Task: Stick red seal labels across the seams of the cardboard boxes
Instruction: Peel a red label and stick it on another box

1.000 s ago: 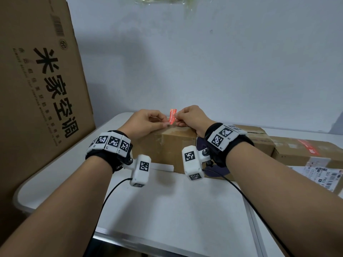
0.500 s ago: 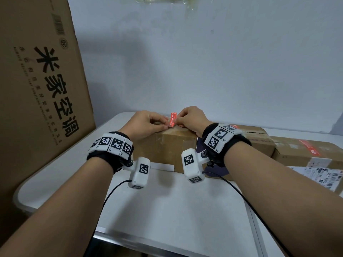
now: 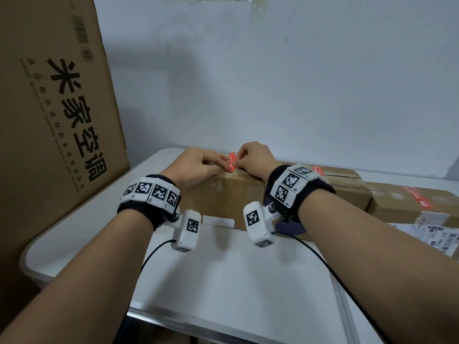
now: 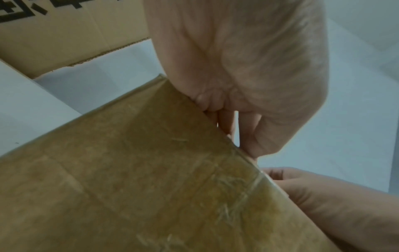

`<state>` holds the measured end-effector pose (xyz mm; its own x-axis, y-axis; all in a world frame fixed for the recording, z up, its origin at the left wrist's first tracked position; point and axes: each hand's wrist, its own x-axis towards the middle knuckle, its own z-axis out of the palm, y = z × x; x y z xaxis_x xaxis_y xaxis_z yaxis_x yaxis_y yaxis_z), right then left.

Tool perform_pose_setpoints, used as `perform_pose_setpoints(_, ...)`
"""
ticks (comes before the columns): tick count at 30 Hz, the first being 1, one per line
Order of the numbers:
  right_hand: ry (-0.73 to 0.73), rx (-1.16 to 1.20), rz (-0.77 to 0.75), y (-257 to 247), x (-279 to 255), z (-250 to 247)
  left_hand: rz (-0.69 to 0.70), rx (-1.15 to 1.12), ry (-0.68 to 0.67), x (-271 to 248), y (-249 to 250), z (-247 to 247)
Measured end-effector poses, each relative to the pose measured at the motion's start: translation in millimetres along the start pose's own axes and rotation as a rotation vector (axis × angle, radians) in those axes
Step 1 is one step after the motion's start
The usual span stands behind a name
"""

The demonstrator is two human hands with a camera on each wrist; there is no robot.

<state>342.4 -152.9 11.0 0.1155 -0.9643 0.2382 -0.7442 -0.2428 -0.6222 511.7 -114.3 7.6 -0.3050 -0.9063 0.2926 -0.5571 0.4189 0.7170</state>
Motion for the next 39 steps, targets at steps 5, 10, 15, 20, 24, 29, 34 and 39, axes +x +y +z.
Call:
perform_pose_setpoints(5, -0.058, -0.15, 0.038, -7, 8, -1, -0.01, 0.033, 0.005, -1, 2, 0)
perform_pose_setpoints(10, -0.071, -0.308, 0.076, -4, 6, -10, -0.018, 0.039, -0.002, -2, 1, -1)
perform_pose_setpoints(15, -0.058, -0.33, 0.143, 6, 9, -6, -0.011, 0.048, 0.006, -1, 0, -1)
perform_pose_setpoints(20, -0.023, -0.295, 0.167, 5, 13, -2, -0.007, 0.07, -0.001, 0, 1, -2)
perform_pose_setpoints(24, -0.003, -0.284, 0.16, 5, 12, -1, -0.026, 0.056, -0.002, 0, 2, -2)
perform_pose_setpoints(29, 0.025, -0.298, 0.13, 9, 8, 3, -0.032, 0.148, 0.033, 6, -4, 1)
perform_pose_setpoints(34, 0.026, -0.302, 0.117, 12, 8, 4, 0.009, 0.451, -0.058, 16, -4, 1)
perform_pose_setpoints(39, 0.029, -0.311, 0.106, 12, 9, 5, -0.034, 0.523, -0.126, 24, 0, 6)
